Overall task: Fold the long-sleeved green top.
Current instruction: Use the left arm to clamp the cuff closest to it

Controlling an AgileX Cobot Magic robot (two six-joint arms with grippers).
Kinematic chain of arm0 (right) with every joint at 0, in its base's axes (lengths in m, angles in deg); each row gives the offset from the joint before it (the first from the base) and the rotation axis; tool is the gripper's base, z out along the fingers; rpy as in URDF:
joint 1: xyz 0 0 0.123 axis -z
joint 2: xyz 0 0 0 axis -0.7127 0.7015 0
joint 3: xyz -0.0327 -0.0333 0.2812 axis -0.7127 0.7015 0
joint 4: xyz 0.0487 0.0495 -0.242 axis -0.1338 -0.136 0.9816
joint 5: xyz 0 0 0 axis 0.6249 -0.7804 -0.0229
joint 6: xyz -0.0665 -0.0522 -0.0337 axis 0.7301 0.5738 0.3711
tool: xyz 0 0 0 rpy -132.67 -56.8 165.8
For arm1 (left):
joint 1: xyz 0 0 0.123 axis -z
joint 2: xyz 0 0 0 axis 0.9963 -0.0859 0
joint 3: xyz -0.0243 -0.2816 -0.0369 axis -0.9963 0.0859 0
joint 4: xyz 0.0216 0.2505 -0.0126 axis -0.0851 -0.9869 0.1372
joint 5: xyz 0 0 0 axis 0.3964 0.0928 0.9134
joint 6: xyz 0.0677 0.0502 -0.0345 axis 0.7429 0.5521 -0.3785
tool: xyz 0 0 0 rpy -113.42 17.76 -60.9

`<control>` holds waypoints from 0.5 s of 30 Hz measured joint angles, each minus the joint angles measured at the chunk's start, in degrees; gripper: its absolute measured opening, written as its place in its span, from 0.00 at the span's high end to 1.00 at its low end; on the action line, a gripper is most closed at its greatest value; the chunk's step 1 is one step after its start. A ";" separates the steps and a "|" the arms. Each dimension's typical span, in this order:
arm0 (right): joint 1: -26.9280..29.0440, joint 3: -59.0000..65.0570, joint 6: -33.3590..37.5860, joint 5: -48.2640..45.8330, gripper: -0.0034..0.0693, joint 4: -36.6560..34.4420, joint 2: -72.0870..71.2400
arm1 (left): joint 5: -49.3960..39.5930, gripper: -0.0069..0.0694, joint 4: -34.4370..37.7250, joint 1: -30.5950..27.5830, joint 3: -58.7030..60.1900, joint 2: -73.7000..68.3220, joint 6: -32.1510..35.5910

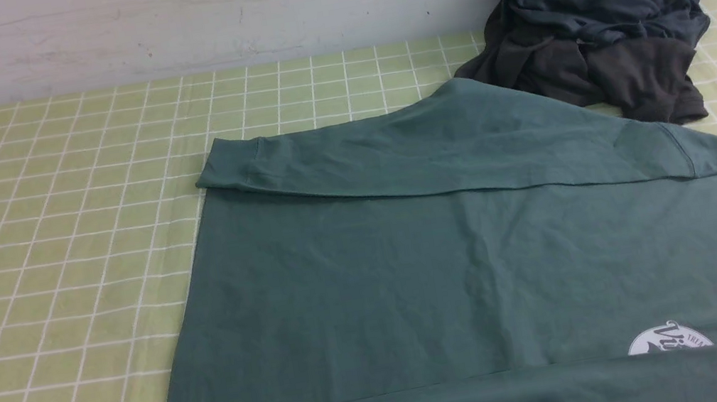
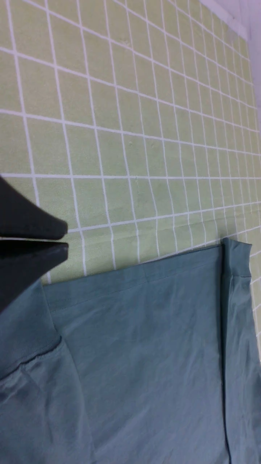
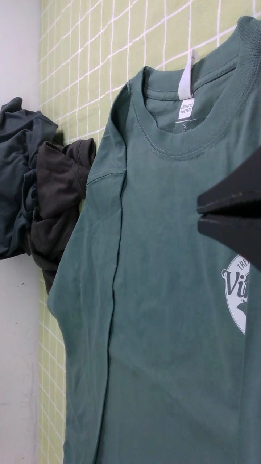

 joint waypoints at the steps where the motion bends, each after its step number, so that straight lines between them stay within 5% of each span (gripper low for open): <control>1: 0.00 0.00 0.00 0.00 0.97 0.00 0.00 | 0.00 0.91 0.00 0.00 0.00 0.00 0.00; 15: 0.00 0.00 -0.53 0.00 0.97 0.00 0.00 | 0.00 0.91 0.00 0.00 0.00 0.00 0.00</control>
